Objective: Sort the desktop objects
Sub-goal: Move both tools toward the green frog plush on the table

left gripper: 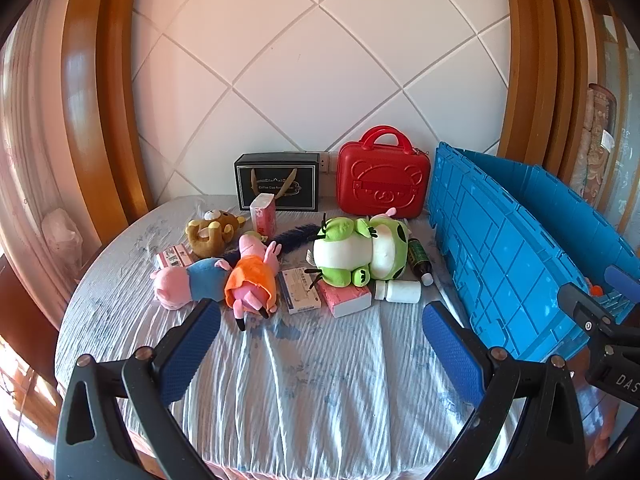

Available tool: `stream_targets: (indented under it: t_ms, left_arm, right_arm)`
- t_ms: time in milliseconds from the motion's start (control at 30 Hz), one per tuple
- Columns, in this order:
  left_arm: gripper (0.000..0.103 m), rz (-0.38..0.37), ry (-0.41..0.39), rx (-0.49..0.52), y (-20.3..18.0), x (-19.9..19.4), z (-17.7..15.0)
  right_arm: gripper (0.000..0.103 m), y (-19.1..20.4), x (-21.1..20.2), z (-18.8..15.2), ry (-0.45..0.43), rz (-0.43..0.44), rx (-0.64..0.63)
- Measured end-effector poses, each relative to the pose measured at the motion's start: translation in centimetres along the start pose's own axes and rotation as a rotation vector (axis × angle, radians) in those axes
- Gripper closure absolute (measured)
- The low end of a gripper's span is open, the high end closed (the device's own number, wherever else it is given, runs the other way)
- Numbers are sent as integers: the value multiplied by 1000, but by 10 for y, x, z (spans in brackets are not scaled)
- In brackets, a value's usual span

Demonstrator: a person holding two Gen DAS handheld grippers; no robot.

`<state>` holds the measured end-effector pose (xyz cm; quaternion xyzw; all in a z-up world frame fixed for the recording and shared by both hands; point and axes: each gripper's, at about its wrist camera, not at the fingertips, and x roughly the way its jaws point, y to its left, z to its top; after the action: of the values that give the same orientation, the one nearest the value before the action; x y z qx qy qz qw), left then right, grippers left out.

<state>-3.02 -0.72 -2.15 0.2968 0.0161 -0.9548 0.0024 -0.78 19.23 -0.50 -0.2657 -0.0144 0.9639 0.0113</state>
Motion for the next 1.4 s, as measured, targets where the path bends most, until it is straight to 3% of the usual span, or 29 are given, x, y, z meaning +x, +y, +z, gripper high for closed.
stream_targets:
  t_ms: [233,467,667,933,1100,1400]
  left_arm:
    - [1,23,28,-27,8,23,3]
    - [0,83,77,-87,26,57,6]
    - [0,214,202,-159,64,108,-18]
    - [1,285,331,-241,118,161,-51]
    - [1,218,364,-195,134,208,-39]
    - [1,6,447,-76,134,292,-21]
  right_arm:
    - [0,2,22,5,20,28,-20]
    - [0,14,63,20,43,112,-69]
    - [0,37,108,27,69,243,-142]
    - [0,64,203,12,239,360,-125]
    - [0,77,242,0,316,322,-102]
    - [0,94,301,-15,475,132,13]
